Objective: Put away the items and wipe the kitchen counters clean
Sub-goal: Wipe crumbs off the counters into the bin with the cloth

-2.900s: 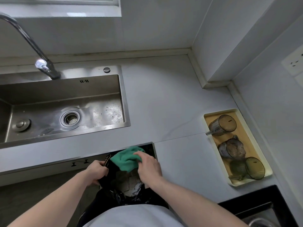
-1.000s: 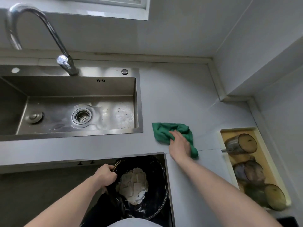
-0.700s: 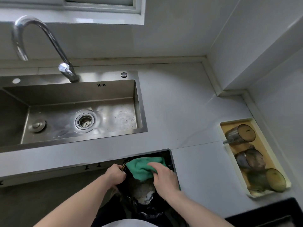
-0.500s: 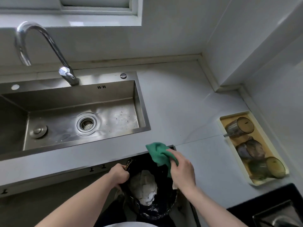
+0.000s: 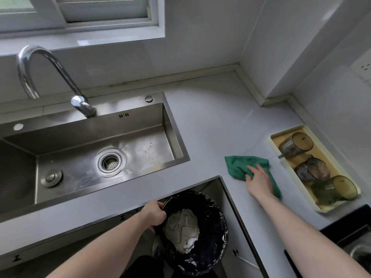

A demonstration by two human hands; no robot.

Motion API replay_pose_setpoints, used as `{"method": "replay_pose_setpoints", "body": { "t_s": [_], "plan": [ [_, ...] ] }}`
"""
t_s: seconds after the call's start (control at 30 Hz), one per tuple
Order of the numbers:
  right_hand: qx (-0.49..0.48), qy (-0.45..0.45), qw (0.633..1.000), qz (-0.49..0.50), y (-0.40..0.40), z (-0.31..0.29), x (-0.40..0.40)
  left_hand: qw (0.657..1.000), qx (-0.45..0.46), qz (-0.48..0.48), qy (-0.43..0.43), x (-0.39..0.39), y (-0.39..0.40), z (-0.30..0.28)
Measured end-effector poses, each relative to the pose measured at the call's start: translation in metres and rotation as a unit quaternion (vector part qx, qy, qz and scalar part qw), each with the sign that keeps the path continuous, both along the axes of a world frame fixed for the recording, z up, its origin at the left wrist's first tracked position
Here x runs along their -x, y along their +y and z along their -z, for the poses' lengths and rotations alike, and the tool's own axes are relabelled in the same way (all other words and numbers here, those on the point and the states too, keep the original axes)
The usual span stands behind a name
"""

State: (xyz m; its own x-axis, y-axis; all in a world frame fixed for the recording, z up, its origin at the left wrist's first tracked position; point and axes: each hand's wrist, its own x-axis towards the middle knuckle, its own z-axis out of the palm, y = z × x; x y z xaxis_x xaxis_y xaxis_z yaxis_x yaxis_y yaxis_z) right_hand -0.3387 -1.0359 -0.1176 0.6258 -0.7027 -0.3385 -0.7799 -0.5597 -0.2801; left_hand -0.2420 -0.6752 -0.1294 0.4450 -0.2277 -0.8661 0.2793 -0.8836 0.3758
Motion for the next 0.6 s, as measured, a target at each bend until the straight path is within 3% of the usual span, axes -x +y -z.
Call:
{"method": "replay_pose_setpoints", "body": {
  "t_s": [0.33,0.6],
  "plan": [
    [-0.035,0.036,0.994,0.093,0.018,0.005,-0.036,1.0,0.01,-0.01,0.02,0.0,-0.022,-0.005],
    [-0.028,-0.021,0.996,-0.08,0.075,0.006,0.008,0.999,0.004,-0.024,0.028,0.002,-0.033,-0.004]
  ]
}}
